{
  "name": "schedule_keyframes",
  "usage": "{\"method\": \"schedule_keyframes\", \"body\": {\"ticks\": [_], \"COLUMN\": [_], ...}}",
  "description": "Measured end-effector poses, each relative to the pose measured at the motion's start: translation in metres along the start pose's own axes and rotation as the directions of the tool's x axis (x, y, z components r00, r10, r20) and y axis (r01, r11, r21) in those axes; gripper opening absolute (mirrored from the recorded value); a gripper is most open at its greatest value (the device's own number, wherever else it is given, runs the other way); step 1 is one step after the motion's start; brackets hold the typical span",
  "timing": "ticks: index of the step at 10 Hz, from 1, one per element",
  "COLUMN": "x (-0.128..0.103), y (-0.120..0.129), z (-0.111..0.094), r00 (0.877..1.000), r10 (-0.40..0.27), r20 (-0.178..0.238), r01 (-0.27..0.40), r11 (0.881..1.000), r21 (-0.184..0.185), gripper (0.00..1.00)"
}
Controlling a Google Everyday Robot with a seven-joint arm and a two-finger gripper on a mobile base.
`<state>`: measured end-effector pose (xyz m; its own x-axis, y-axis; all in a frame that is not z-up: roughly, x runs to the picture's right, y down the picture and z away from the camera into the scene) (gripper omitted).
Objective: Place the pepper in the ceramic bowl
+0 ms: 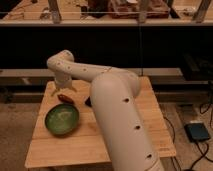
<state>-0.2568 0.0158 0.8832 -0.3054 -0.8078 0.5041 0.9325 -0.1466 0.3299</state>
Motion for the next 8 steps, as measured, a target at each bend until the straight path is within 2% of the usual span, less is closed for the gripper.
{"method": "schedule_keyframes", "body": {"ticks": [2, 8], "x": [0.0036, -0.0002], "y": [-0.0015, -0.0032], "z": [0.0103, 0.0107], "r00": [1.000, 1.000], "r10": [-0.007, -0.013], "r20": [-0.002, -0.007], "r01": [0.007, 0.013], "r11": [1.000, 1.000], "r21": [-0.003, -0.005], "gripper": [0.80, 0.80]}}
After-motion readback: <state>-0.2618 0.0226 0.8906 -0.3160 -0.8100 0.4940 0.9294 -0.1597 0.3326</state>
